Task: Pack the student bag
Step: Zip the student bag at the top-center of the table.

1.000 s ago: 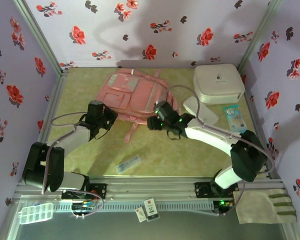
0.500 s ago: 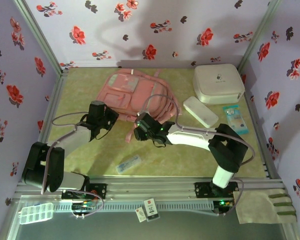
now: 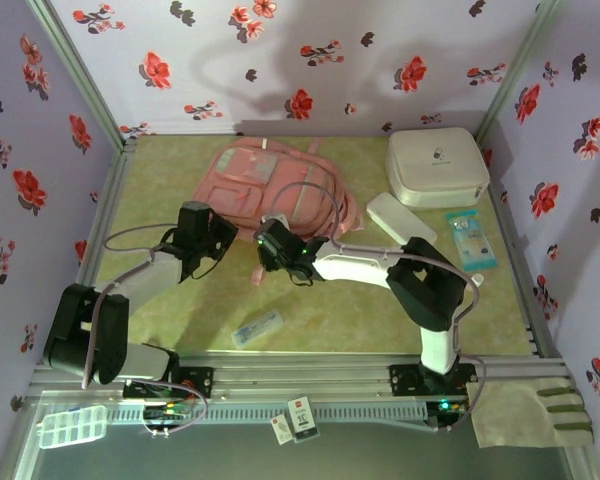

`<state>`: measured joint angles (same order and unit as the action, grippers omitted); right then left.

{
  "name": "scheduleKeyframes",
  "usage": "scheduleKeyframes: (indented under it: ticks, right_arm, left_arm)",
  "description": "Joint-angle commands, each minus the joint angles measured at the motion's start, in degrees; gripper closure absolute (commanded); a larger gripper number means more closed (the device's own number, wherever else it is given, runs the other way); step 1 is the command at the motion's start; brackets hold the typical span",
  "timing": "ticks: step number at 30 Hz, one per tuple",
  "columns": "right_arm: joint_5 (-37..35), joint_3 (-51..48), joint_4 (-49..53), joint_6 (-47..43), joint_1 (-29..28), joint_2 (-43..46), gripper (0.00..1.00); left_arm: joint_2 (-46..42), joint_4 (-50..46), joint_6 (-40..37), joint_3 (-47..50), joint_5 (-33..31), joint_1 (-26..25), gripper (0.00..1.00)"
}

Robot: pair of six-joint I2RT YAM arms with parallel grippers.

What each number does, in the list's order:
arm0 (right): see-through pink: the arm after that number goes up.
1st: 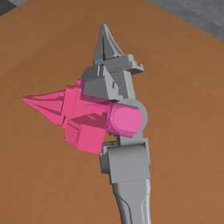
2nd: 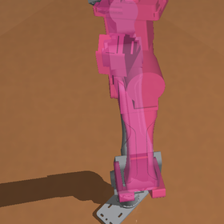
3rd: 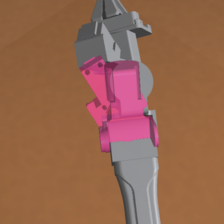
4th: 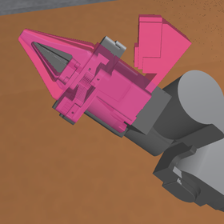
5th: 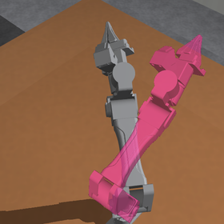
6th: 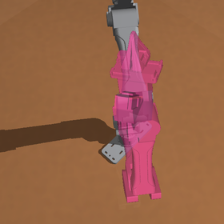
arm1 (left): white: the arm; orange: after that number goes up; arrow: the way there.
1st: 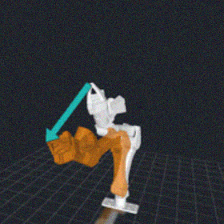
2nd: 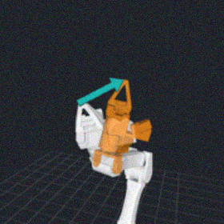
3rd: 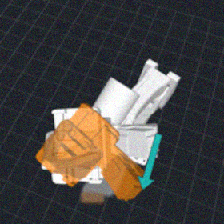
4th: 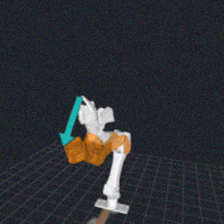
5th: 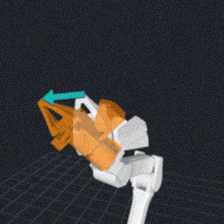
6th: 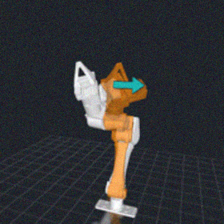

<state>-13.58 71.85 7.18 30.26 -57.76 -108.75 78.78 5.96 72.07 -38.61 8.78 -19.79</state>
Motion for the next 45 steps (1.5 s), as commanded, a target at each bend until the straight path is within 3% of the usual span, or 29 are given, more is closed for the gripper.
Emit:
scheduleKeyframes:
  ticks: [1,19,25,31,40,45]
  right_arm:
    - [-3.20,2.82,0.38,0.42,-0.30,-1.50,0.71]
    - [-5.22,3.81,1.06,1.58,0.01,-3.06,0.79]
    - [-7.59,3.16,1.69,1.91,0.25,-1.96,0.89]
    - [-7.77,-2.55,3.33,2.65,1.44,2.83,0.91]
    - [-15.02,-17.10,7.41,6.91,5.85,15.12,0.92]
    - [-16.14,-20.79,6.10,5.44,8.39,16.30,0.92]
  left_arm:
    - [-1.97,3.54,-0.24,-2.28,2.30,-1.13,1.00]
    - [-2.23,2.57,-1.50,-3.14,2.25,-1.15,1.00]
    - [-2.16,1.82,-2.19,-3.40,1.91,-1.19,1.00]
    - [-1.29,-1.00,-5.55,-3.62,-1.43,-1.06,1.00]
    - [0.22,-1.39,-7.21,-2.97,-2.18,-0.67,1.00]
    - [0.58,-1.46,-7.78,-3.26,-2.05,-0.65,1.00]
